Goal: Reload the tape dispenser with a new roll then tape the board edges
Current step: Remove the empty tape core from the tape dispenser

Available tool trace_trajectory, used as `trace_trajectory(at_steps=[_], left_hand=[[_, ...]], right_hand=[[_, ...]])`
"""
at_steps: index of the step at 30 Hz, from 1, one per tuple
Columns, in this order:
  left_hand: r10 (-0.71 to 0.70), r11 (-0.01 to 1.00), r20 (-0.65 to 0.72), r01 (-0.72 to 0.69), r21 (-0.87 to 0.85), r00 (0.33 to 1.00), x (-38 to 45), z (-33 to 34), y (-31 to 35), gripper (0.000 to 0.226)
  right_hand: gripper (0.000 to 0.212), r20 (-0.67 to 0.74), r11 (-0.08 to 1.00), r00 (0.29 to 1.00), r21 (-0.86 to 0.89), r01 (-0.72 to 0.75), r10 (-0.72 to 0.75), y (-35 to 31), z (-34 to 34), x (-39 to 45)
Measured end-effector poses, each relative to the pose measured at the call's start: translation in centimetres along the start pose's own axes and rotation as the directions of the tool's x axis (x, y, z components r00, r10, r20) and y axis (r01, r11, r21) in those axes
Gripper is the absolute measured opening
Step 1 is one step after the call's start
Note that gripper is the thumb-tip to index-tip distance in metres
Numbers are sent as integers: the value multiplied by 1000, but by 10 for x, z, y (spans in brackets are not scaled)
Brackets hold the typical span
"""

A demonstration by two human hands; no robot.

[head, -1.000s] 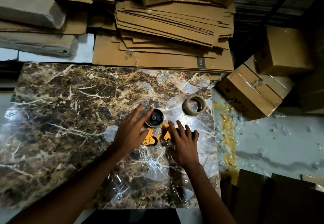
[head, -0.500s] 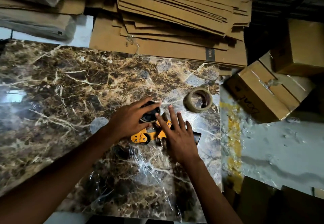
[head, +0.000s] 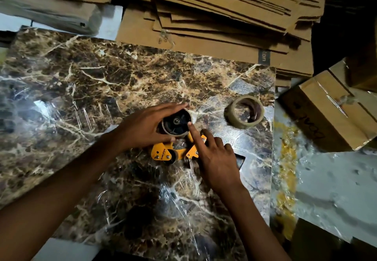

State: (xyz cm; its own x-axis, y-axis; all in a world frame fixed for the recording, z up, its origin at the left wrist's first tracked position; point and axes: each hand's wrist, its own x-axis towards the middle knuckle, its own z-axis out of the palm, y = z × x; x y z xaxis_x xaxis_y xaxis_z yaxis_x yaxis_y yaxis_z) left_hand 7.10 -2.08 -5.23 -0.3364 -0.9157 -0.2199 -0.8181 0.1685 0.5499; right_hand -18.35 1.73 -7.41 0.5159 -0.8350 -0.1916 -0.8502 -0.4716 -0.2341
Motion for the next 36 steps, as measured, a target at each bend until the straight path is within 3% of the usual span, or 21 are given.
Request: trace_trajectory(at_steps=[4, 7, 11, 16, 21, 27, 30, 33, 36], left_hand=[[-57, 983, 49, 65, -173, 997, -11, -10, -21, 95], [-127, 960, 33, 131, -246, 991, -19, -17, -35, 74], [-194, 978, -25, 192, -84, 981, -25, -15, -45, 52], [-118, 992, -91, 121, 22, 989, -33, -15, -55, 37], [-55, 992, -152, 71, 100, 987, -44, -13, -57, 35], [-84, 996, -178, 77, -47, 980, -35, -1, -44, 52], [-81, 989, -158, 60, -134, 984, -15, -3, -17, 74], [-20, 998, -63, 24, 50, 998, 9, -3, 5, 108], [19, 989, 2, -19, 146, 1000, 21, 1, 10, 115]], right_hand=[[112, -23, 1000, 1000, -27, 1, -2, 3, 5, -1], [111, -31, 1000, 1000, -30, 0, -1, 3, 5, -1], [110, -18, 1000, 1000, -23, -4, 3, 1, 4, 0], [104, -8, 1000, 1000, -28, -5, 5, 0, 1, 0], [112, -34, 998, 999, -58, -31, 29, -2, 4, 0], [113, -43, 998, 998, -40, -42, 40, -4, 3, 0], [112, -61, 998, 997, -22, -58, 56, -4, 0, 0], [111, -51, 995, 994, 2, -98, 97, -3, -2, 0], [107, 10, 997, 997, 22, -77, 77, 2, -7, 0]])
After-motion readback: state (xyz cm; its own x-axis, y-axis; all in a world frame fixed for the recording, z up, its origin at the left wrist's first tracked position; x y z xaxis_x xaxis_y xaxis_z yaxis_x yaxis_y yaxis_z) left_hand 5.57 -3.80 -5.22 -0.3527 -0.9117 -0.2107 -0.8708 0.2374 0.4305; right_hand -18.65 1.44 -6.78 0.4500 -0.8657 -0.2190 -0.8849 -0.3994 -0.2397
